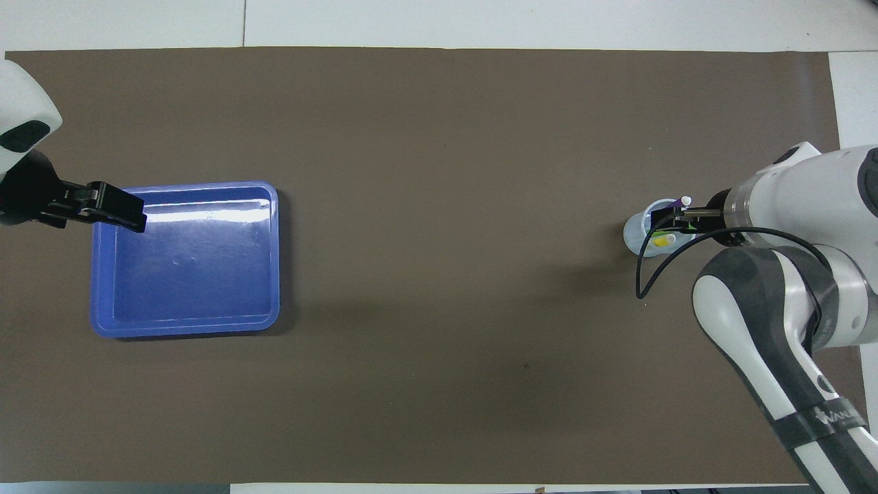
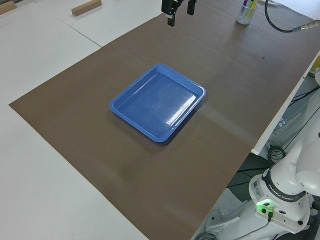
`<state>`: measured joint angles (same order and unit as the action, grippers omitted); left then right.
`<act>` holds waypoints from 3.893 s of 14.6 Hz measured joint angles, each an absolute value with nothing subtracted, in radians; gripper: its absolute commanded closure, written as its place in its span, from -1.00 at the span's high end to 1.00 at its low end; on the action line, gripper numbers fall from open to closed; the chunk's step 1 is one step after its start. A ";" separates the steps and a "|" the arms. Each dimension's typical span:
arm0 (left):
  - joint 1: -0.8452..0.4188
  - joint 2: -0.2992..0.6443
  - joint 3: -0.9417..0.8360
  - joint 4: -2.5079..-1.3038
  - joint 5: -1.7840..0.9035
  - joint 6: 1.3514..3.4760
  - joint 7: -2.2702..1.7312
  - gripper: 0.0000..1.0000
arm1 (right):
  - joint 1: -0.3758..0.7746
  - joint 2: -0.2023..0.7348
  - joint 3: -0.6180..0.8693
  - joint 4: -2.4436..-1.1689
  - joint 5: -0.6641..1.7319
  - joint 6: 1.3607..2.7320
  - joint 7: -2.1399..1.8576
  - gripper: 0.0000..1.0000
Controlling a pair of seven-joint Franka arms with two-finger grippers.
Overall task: Right arm passes pens to left for tray arrangement
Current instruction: 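Grasp the yellow pen from the white cup with the right gripper, then carry the yellow pen toward the left gripper while the left gripper opens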
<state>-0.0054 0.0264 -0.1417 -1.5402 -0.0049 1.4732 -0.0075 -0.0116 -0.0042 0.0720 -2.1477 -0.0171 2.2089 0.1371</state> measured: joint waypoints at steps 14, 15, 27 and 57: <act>-0.006 0.026 -0.142 -1.545 -0.015 1.475 -0.009 1.00 | 0.003 -0.018 0.072 -2.165 -0.017 2.256 0.137 -1.00; -0.006 0.026 -0.142 -1.545 -0.031 1.475 -0.016 1.00 | 0.002 -0.027 0.072 -2.155 -0.017 2.256 0.137 -1.00; -0.004 0.016 -0.141 -1.587 -0.289 1.615 -0.611 1.00 | -0.007 -0.201 0.060 -1.977 0.201 1.926 0.137 -1.00; -0.018 -0.043 -0.271 -1.681 -0.776 1.708 -1.577 0.82 | 0.426 0.049 0.140 -1.626 0.662 2.188 0.996 -1.00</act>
